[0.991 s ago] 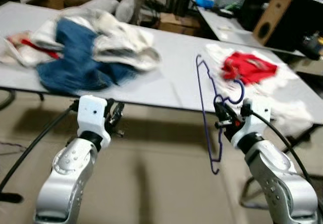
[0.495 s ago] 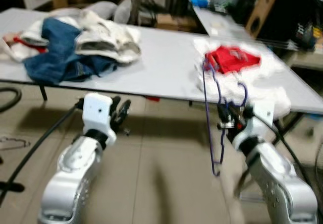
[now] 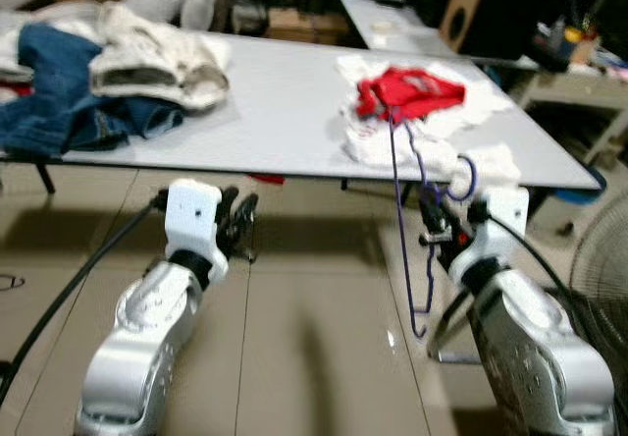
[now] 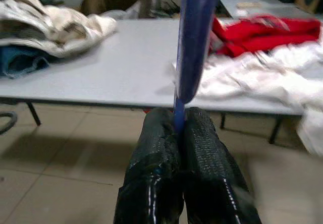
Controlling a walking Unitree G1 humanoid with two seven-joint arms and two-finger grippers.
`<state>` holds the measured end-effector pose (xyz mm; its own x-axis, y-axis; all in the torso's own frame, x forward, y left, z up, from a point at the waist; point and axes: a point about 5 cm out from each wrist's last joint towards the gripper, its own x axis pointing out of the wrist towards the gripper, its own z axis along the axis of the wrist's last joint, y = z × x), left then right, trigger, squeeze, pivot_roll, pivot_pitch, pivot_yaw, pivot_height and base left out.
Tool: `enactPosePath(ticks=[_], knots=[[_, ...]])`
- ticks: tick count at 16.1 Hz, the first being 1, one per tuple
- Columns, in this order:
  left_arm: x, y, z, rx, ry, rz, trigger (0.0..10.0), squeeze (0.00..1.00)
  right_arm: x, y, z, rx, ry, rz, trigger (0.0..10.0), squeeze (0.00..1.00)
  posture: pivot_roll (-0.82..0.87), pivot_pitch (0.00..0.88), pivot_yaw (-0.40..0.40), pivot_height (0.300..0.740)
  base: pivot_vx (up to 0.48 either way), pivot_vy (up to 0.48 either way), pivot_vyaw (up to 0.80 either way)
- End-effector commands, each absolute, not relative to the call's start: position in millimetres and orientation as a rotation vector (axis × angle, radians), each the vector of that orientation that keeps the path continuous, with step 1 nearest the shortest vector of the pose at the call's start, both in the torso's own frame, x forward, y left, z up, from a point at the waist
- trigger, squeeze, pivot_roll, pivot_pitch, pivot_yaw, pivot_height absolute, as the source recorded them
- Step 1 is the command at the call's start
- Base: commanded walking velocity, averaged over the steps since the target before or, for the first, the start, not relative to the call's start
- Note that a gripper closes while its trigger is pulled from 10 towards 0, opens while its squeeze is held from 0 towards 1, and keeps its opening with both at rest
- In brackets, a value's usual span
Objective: Hang hanger
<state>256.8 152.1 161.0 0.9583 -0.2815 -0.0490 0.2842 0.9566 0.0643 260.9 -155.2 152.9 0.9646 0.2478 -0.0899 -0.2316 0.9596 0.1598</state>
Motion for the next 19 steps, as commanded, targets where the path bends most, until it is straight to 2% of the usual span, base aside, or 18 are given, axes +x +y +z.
enactPosePath(ticks=[1,19], knots=[[257.7,152.4,164.0,0.073,0.031,-0.279,10.0,0.00,262.3,-156.0,154.1,0.134,0.099,0.238,10.0,0.00,0.04,0.000,-0.142,0.740,0.285,0.000,0.00],[254.7,154.4,163.0,0.051,0.067,-0.297,10.0,0.00,267.7,-150.3,156.5,0.142,0.092,0.267,10.0,0.00,0.05,0.000,-0.156,0.740,0.303,0.000,0.00]])
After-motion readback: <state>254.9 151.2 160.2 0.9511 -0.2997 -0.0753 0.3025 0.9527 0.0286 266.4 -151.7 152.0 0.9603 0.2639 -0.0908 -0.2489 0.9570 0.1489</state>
